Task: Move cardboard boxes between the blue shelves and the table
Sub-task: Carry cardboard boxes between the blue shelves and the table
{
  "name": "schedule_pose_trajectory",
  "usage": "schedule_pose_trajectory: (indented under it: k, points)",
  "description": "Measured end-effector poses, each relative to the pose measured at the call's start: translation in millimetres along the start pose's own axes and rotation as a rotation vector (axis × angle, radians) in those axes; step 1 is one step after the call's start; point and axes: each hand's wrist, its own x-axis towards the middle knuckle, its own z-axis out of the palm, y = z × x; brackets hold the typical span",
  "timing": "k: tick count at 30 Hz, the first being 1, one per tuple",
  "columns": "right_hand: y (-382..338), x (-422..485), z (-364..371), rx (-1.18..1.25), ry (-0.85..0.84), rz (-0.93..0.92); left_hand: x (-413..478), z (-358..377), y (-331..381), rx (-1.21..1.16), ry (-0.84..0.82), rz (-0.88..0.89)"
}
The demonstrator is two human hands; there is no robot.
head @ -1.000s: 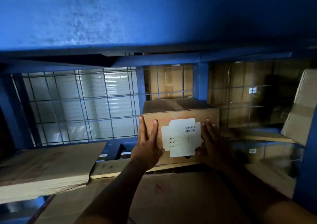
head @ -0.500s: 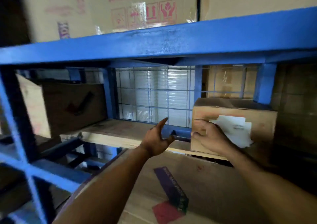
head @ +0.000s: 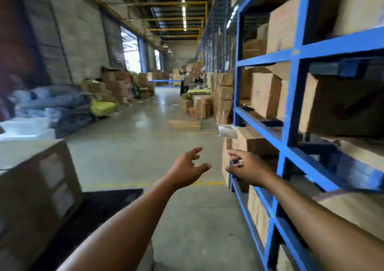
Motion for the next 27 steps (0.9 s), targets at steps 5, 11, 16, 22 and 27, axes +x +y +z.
schedule_pose_trajectory:
  k: [5, 11, 16, 22, 27]
  points:
    - [-157.5, 67.4, 161.6, 0.079, -0.279, -0.309, -90.4, -171.4, -115.3, 0.061, 0.327, -0.294]
    - [-310.2, 85.7, 324.3, 0.146, -0.565, -0.589, -224.5, -325.3, -210.3, 0.318, 0.793, -0.574]
    - [-383.6, 89.0, 407.4, 0.094, -0.655, -0.761, -292.2, -381.6, -249.9, 0.485, 1.049, -0.794]
    - [-431.2, 127.8, 496.4, 0.135, -0.668, -0.807, -297.9, -408.4, -293.6, 0.332, 1.235, -0.935]
    - [-441.0, 174.6, 546.6, 0.181, -0.607, -0.680, -267.8, -412.4, -330.4, 0.002, 1.445, -0.960]
